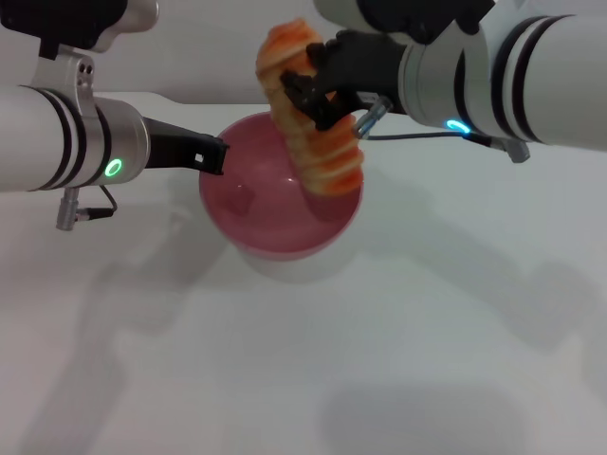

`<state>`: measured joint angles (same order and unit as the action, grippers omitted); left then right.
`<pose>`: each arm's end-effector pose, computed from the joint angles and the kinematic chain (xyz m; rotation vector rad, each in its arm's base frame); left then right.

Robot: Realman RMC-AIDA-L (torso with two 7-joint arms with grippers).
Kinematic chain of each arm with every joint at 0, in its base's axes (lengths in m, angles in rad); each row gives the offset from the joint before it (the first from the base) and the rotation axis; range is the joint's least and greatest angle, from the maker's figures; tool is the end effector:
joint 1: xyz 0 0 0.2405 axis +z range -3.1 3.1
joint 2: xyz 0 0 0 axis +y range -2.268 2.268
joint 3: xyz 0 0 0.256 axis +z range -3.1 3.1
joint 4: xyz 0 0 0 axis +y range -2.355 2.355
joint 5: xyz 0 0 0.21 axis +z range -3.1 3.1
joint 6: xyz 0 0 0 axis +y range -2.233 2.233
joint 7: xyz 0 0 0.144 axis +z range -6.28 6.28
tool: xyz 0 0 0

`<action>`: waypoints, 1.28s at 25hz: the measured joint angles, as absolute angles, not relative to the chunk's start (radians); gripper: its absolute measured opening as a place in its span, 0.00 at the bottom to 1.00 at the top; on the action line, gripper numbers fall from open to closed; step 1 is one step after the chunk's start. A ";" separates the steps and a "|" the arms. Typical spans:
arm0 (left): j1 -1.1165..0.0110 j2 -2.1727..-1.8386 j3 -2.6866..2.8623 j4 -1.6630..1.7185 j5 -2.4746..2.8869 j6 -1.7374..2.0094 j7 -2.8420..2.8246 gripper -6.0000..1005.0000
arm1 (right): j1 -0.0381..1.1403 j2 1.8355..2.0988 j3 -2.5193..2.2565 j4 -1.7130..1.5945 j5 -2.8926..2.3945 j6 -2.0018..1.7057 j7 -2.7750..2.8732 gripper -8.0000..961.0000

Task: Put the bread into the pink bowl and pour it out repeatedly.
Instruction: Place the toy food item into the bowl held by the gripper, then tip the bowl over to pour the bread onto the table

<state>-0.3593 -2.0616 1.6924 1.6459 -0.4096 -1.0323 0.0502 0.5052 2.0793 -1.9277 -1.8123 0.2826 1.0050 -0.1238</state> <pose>-0.1503 0.3592 0.0023 -2.1651 -0.9492 -0.0449 0.0372 0.3355 -0.0272 -2.3702 0.3365 0.1062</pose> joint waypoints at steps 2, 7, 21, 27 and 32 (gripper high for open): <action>-0.360 -2.062 1.692 1.646 -0.410 -1.032 0.051 0.04 | 0.500 2.079 -1.924 -1.813 0.282 0.989 -0.122 0.23; -0.361 -2.062 1.692 1.646 -0.409 -1.031 0.052 0.04 | 0.495 2.079 -1.921 -1.814 0.277 0.975 -0.121 0.48; -0.361 -2.059 1.682 1.639 -0.401 -1.004 0.057 0.03 | 0.264 2.083 -1.873 -1.917 -0.064 0.755 -0.019 0.80; -0.353 -2.057 1.679 1.640 -0.399 -0.966 0.078 0.03 | 0.108 2.088 -1.808 -1.857 -0.069 0.578 0.012 0.81; -0.342 -2.057 1.679 1.641 -0.396 -0.913 0.109 0.03 | -0.012 2.088 -1.832 -1.721 -0.069 0.256 0.016 0.81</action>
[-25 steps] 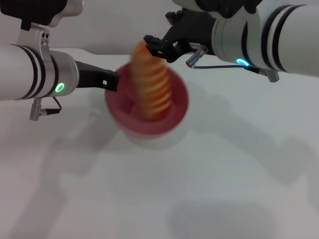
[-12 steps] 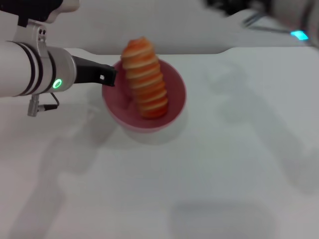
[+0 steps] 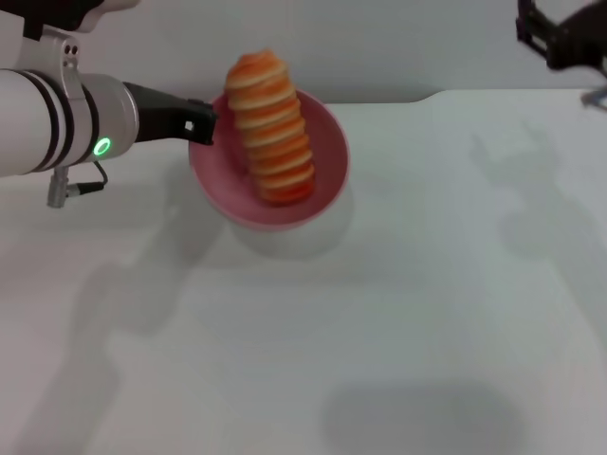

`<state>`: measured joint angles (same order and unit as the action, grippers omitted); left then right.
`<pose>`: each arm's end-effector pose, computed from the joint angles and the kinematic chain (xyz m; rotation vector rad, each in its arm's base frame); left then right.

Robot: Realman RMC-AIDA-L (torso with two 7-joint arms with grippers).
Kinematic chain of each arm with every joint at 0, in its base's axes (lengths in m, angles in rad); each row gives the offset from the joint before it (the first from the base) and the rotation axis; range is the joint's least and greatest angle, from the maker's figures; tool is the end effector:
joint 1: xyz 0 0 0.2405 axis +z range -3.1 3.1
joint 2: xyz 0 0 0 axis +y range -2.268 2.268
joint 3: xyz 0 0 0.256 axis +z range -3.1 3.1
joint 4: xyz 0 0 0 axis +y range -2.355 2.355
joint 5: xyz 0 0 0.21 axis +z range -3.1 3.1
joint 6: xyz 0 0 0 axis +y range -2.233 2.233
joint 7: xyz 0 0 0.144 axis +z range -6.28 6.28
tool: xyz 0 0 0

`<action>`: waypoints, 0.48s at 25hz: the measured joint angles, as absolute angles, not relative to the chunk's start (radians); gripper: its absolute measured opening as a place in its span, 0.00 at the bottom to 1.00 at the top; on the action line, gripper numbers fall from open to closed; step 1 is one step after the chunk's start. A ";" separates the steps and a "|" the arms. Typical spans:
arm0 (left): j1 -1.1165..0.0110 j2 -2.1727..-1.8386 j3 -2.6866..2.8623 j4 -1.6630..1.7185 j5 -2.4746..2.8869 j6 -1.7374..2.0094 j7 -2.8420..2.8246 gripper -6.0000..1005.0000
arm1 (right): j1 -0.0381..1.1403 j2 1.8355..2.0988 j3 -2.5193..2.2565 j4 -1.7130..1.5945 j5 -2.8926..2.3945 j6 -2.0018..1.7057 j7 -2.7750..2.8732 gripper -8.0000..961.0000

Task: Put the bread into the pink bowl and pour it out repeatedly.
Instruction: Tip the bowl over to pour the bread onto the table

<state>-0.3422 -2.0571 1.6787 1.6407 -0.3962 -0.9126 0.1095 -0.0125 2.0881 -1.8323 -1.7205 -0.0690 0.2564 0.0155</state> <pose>-0.1494 0.3698 0.0139 -2.1258 -0.8329 -0.1170 0.1691 0.3375 0.0451 -1.8031 0.4029 0.3293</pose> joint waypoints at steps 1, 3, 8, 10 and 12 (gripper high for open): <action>-0.339 -2.057 1.680 1.641 -0.396 -0.903 0.117 0.03 | -0.028 2.088 -1.836 -1.695 -0.069 0.201 0.016 0.81; -0.328 -2.057 1.684 1.641 -0.395 -0.877 0.141 0.04 | -0.049 2.088 -1.842 -1.657 -0.066 0.133 0.026 0.81; -0.315 -2.057 1.698 1.639 -0.365 -0.852 0.211 0.04 | -0.060 2.084 -1.850 -1.596 -0.041 0.100 0.070 0.81; -0.311 -2.059 1.729 1.638 -0.298 -0.847 0.221 0.04 | -0.063 2.083 -1.852 -1.583 -0.023 0.094 0.073 0.81; -0.308 -2.059 1.776 1.636 -0.211 -0.835 0.221 0.03 | -0.067 2.083 -1.852 -1.573 -0.002 0.092 0.075 0.81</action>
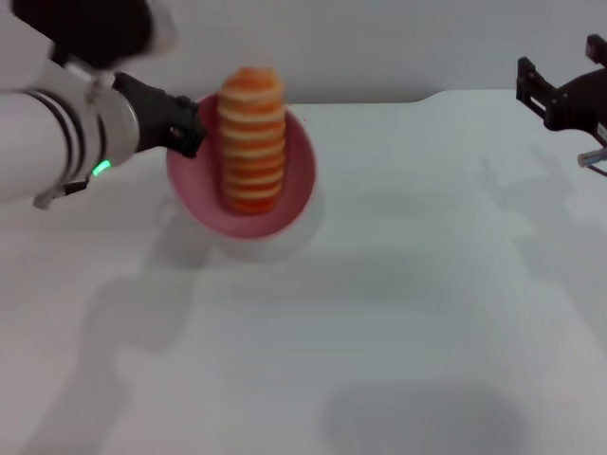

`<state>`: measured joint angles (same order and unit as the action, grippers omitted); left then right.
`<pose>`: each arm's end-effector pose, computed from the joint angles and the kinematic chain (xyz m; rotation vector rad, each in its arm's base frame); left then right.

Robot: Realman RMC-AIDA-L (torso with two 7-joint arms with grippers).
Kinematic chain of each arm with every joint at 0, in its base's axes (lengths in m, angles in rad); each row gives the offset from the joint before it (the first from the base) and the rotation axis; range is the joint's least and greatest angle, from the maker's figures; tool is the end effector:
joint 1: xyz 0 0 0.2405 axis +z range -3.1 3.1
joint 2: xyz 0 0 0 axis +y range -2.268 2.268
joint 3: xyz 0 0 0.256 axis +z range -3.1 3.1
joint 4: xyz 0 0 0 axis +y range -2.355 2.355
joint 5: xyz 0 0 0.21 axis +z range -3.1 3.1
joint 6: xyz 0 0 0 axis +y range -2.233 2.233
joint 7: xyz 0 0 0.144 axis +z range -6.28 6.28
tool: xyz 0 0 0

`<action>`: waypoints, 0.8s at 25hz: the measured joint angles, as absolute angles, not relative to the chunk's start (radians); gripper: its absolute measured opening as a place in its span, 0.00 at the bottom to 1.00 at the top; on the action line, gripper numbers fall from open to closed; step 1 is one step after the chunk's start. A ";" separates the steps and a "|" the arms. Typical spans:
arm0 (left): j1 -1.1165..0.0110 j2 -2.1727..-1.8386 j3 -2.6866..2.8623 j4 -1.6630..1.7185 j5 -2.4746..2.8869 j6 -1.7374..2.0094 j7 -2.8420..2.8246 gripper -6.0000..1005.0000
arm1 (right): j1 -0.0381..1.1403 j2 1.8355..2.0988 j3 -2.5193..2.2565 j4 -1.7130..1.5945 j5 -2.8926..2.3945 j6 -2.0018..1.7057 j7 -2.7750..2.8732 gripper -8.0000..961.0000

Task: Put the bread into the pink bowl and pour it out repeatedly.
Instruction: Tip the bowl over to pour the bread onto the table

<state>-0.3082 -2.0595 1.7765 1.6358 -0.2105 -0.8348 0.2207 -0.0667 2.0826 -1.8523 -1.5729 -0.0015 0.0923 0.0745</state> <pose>-0.1564 0.3664 0.0051 -2.1287 -0.5265 0.0574 0.2083 0.3264 0.0234 -1.7983 0.5444 0.3962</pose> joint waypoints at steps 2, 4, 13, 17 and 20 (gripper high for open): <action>-0.305 -2.062 1.838 1.629 -0.090 -0.825 0.209 0.04 | -0.070 2.082 -1.853 -1.568 0.012 0.092 0.075 0.81; -0.304 -2.065 1.888 1.622 0.003 -0.826 0.177 0.04 | -0.071 2.082 -1.853 -1.566 0.022 0.093 0.077 0.81; -0.265 -2.066 1.988 1.700 0.222 -0.824 0.117 0.03 | -0.069 2.080 -1.854 -1.552 0.035 0.102 0.085 0.81; -0.254 -2.067 2.047 1.721 0.382 -0.833 0.056 0.03 | -0.067 2.080 -1.851 -1.551 0.036 0.103 0.086 0.81; -0.244 -2.067 2.116 1.718 0.541 -0.840 -0.011 0.04 | -0.067 2.080 -1.847 -1.550 0.037 0.103 0.086 0.81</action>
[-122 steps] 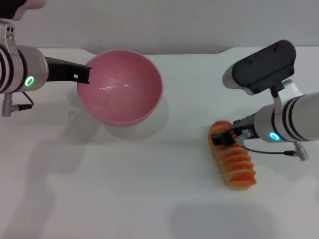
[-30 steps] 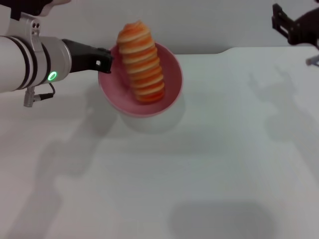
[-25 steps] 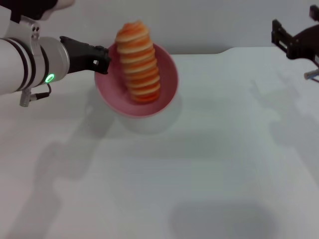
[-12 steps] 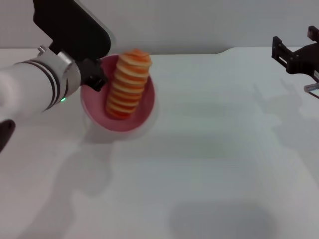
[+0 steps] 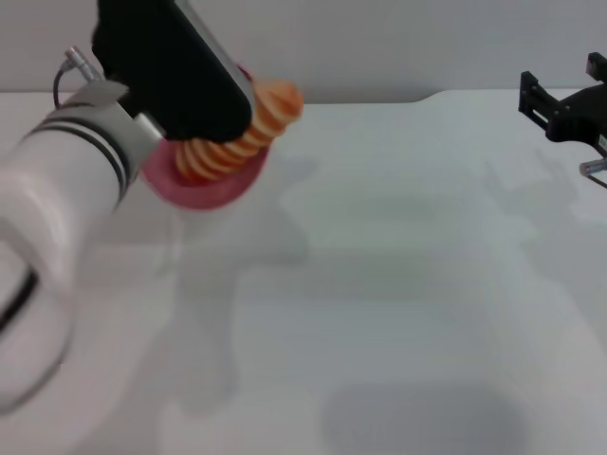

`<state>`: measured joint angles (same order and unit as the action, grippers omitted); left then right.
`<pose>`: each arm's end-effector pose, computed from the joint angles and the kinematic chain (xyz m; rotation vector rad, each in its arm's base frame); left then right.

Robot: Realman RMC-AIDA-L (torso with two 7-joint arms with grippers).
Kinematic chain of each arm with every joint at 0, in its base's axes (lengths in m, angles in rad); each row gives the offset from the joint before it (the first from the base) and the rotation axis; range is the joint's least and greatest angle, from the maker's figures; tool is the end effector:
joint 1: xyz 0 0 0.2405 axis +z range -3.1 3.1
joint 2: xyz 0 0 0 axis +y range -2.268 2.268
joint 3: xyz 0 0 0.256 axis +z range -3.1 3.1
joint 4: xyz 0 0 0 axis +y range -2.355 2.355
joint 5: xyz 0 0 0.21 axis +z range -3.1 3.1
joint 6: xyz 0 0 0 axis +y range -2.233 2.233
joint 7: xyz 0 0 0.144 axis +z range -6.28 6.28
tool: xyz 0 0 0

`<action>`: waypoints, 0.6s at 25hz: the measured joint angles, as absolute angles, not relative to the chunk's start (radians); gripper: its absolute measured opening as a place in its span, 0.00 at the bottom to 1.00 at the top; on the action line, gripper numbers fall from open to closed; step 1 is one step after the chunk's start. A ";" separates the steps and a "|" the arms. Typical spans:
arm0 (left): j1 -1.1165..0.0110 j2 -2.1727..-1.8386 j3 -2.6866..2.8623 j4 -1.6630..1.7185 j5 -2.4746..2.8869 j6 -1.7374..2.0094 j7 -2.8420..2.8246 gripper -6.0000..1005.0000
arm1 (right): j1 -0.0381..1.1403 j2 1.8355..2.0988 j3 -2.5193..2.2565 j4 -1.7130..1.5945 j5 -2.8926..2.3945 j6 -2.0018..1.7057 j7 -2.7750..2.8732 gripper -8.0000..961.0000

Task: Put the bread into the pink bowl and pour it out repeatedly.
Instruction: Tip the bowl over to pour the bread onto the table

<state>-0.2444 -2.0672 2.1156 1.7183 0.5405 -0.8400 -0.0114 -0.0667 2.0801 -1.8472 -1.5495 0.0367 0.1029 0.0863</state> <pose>-0.1313 0.3410 -0.0060 -1.8984 0.0015 0.3227 0.2180 0.3255 0.0203 -1.7928 0.6130 0.3972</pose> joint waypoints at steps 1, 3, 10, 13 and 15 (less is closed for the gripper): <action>-0.242 -2.068 2.134 1.715 0.582 -0.841 -0.033 0.04 | -0.067 2.080 -1.847 -1.549 0.037 0.103 0.086 0.81; -0.235 -2.068 2.180 1.704 0.697 -0.847 -0.090 0.04 | -0.067 2.080 -1.846 -1.549 0.038 0.103 0.086 0.81; -0.225 -2.068 2.226 1.697 0.812 -0.875 -0.153 0.04 | -0.059 2.080 -1.845 -1.550 0.039 0.103 0.086 0.81; -0.232 -2.069 2.214 1.707 0.761 -0.904 -0.173 0.04 | -0.051 2.078 -1.844 -1.559 0.063 0.131 0.086 0.81; -0.245 -2.068 2.186 1.723 0.680 -0.926 -0.178 0.03 | -0.037 2.075 -1.840 -1.573 0.089 0.186 0.086 0.81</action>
